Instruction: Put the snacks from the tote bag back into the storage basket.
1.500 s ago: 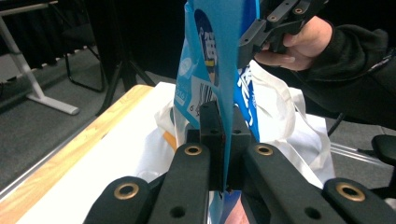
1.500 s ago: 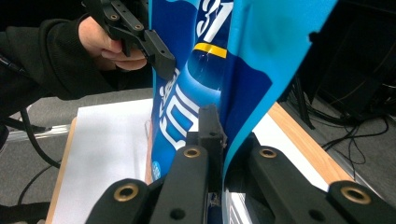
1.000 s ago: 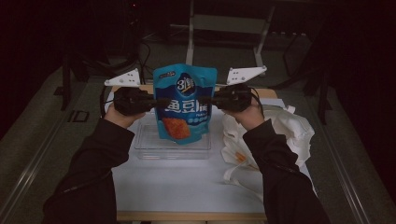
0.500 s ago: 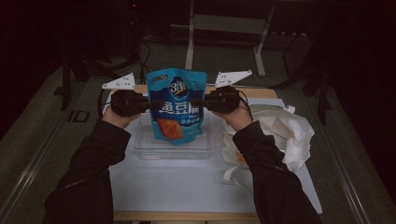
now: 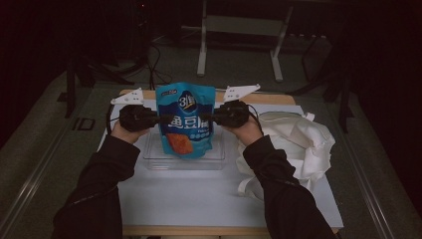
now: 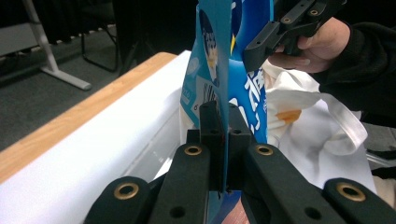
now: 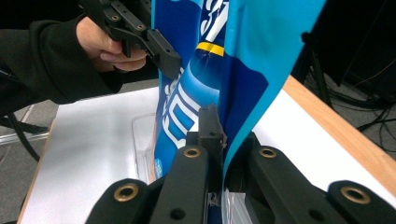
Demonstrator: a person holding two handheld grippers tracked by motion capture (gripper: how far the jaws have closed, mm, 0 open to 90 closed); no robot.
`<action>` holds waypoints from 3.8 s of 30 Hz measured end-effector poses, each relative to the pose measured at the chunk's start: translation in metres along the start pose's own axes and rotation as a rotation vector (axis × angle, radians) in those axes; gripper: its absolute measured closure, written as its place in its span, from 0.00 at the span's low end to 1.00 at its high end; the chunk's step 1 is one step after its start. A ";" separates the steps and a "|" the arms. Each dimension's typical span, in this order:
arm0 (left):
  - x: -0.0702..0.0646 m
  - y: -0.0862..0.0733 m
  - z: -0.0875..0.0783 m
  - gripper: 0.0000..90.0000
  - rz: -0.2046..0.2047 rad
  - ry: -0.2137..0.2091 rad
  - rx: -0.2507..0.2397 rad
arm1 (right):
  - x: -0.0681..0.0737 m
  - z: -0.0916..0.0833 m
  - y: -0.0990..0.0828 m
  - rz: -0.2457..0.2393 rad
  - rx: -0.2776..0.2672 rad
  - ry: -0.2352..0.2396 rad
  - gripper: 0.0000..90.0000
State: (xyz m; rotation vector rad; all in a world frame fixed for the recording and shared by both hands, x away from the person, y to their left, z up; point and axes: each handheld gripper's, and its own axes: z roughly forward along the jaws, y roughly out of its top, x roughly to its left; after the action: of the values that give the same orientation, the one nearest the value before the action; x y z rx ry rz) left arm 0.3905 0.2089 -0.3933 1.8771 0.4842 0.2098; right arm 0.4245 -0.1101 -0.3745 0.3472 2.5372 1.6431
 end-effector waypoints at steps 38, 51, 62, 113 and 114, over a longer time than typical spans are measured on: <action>-0.016 -0.042 0.006 0.99 -0.045 -0.027 0.015 | 0.016 0.011 -0.045 0.024 0.022 0.019 0.96; -0.030 -0.033 0.008 0.85 -0.002 0.038 0.083 | 0.016 0.004 -0.038 0.026 0.011 -0.019 0.65; -0.043 -0.025 0.008 0.09 -0.081 0.058 0.068 | 0.014 -0.007 -0.040 0.075 0.012 -0.063 0.20; -0.154 -0.057 0.002 0.00 -0.130 0.242 0.002 | 0.071 -0.094 -0.098 0.026 0.031 -0.146 0.17; -0.156 -0.056 0.003 0.00 -0.127 0.234 0.000 | 0.073 -0.095 -0.100 0.023 0.033 -0.151 0.17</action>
State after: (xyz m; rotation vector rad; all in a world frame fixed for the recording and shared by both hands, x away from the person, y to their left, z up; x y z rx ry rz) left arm 0.2386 0.1554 -0.4330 1.8234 0.7605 0.3459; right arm 0.3210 -0.2161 -0.4229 0.4859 2.4599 1.5218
